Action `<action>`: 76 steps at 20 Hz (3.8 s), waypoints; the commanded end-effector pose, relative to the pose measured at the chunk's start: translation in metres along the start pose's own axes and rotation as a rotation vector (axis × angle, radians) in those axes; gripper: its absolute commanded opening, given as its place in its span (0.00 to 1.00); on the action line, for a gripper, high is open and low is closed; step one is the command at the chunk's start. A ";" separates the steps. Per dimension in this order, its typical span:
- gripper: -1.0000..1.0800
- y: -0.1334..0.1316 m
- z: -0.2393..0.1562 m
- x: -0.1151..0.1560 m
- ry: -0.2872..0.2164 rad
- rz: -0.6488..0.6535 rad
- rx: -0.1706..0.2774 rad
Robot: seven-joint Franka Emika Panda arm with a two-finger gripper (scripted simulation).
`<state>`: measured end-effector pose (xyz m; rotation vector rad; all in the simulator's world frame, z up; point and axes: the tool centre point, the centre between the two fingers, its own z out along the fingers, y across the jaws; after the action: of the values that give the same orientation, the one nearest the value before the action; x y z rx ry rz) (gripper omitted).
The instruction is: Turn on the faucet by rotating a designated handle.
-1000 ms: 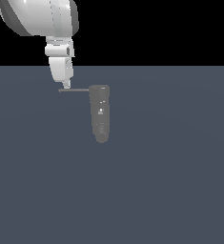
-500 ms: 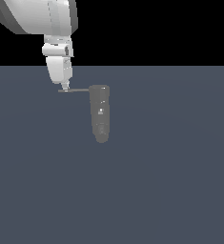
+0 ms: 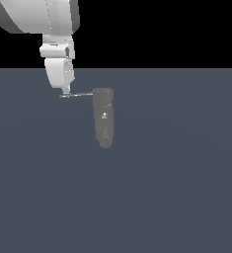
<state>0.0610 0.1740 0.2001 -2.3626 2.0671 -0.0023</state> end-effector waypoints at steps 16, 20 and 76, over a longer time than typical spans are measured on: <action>0.00 0.050 -0.001 0.003 0.001 0.002 -0.003; 0.00 0.051 0.000 0.008 0.000 0.007 -0.001; 0.00 0.115 0.000 0.170 -0.003 -0.029 -0.003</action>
<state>-0.0334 -0.0055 0.2003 -2.3953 2.0288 0.0047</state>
